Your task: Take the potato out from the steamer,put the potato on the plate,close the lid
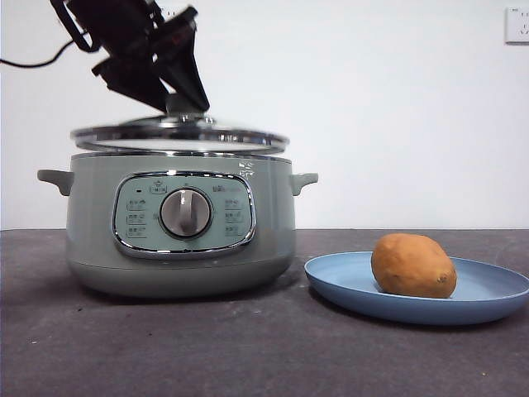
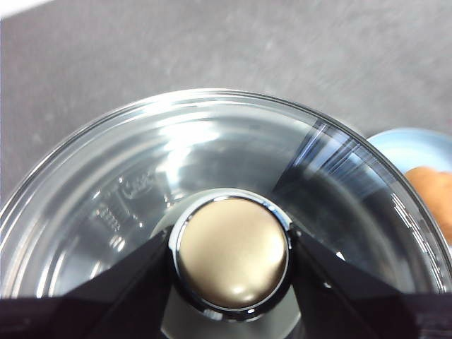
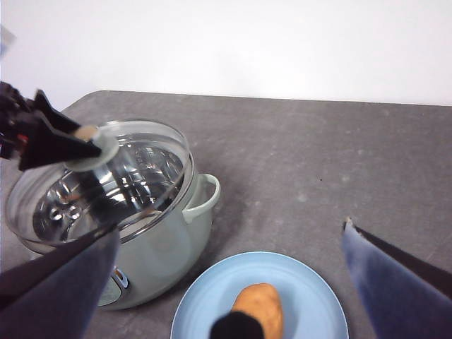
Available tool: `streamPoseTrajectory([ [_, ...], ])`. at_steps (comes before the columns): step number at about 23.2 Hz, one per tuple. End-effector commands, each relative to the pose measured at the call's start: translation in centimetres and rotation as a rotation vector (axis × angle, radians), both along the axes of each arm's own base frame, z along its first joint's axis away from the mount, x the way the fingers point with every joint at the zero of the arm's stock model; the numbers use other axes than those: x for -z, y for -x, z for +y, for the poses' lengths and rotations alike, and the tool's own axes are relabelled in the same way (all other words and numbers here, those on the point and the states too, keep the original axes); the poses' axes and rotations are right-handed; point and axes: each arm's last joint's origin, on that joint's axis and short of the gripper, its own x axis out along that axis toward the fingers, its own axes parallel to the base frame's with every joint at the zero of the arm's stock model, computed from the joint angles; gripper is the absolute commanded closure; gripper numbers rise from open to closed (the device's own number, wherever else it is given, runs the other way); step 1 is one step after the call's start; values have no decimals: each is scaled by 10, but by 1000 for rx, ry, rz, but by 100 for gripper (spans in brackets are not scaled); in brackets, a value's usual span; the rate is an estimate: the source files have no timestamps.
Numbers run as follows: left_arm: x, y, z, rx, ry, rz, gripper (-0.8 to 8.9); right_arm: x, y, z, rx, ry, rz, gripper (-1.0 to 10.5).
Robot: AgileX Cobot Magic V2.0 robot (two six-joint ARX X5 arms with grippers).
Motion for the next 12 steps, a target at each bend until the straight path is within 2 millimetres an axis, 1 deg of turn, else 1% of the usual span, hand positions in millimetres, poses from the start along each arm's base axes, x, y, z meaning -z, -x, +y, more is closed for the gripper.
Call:
streamPoseTrajectory([
  [1,-2,-4,-3,14,8,-37,826,-4,2,-1,2,-13,-7,345],
  [6,7,-8,-5,3,-14,-12,827,-4,2,-1,1,-14,-7,347],
  [12,13,-4,-9,16,-39,47,825,-4,2,-1,2,-14,-8,348],
])
